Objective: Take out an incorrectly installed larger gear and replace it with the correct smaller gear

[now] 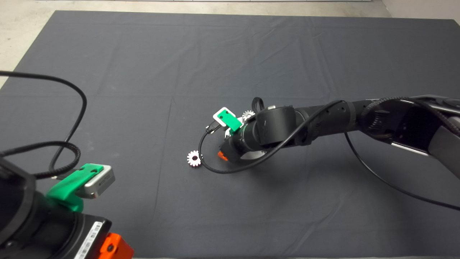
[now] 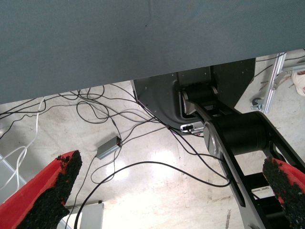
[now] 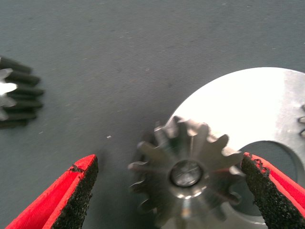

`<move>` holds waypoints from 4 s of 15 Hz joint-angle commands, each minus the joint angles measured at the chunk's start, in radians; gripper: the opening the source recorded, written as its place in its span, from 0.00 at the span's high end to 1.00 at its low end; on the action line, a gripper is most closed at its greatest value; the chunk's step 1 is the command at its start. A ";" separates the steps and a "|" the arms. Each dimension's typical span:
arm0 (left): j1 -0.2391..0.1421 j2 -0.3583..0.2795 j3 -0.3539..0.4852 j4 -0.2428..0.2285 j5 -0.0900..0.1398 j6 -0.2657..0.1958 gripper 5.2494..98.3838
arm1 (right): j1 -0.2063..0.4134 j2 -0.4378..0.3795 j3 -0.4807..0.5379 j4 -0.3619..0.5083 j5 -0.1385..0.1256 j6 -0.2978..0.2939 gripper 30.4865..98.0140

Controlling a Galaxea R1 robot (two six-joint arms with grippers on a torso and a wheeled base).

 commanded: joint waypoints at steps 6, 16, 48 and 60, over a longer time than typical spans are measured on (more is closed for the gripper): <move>-0.003 -0.002 0.016 0.000 0.004 -0.007 0.01 | 0.019 -0.005 -0.002 -0.028 0.002 -0.003 0.40; -0.003 -0.003 0.016 0.001 -0.003 -0.006 0.01 | 0.019 -0.009 -0.002 -0.028 0.002 -0.005 0.56; -0.003 0.023 0.016 0.004 -0.004 0.007 0.01 | 0.141 -0.063 0.231 -0.028 -0.059 0.104 0.73; -0.001 0.034 -0.017 0.113 0.002 0.069 0.01 | 0.201 -0.434 0.527 0.139 -0.128 0.290 0.73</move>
